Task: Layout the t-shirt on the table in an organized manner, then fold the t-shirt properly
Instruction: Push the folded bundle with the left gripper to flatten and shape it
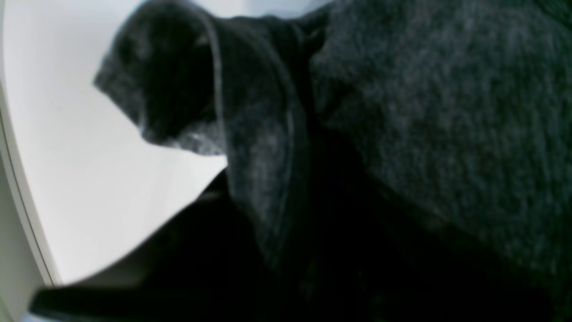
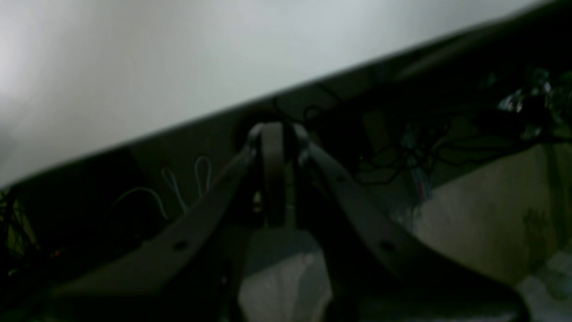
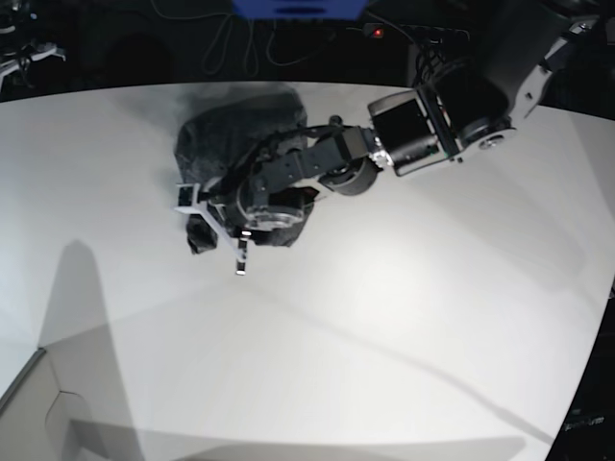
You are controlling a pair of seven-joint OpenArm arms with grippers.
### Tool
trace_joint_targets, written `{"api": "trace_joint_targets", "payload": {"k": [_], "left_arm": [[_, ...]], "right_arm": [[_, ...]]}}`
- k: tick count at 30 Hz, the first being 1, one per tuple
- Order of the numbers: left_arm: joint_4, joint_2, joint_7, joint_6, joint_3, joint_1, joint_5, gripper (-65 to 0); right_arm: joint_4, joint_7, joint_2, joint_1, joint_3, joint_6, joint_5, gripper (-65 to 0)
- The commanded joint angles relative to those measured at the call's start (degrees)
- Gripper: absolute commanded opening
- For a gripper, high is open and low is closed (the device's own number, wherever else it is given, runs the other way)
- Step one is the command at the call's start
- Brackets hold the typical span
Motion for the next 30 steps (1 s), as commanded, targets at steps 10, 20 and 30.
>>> {"api": "trace_joint_targets", "payload": {"k": [10, 20, 30], "left_arm": [[1.5, 0.2, 0.0, -0.4, -6.7, -1.7, -0.3, -41.1], [8.5, -1.2, 0.1, -0.5, -11.8, -2.1, 2.2, -40.9], [20.1, -6.5, 7.7, -0.5, -26.1, 3.2, 9.7, -40.9]], "right_arm": [[1.2, 1.2, -0.1, -0.8, 0.3, 0.2, 0.7, -62.7], [1.2, 1.2, -0.1, -0.8, -0.1, 0.2, 0.6, -62.7], [1.0, 1.4, 0.2, -0.4, -0.1, 0.2, 0.6, -62.7]]}}
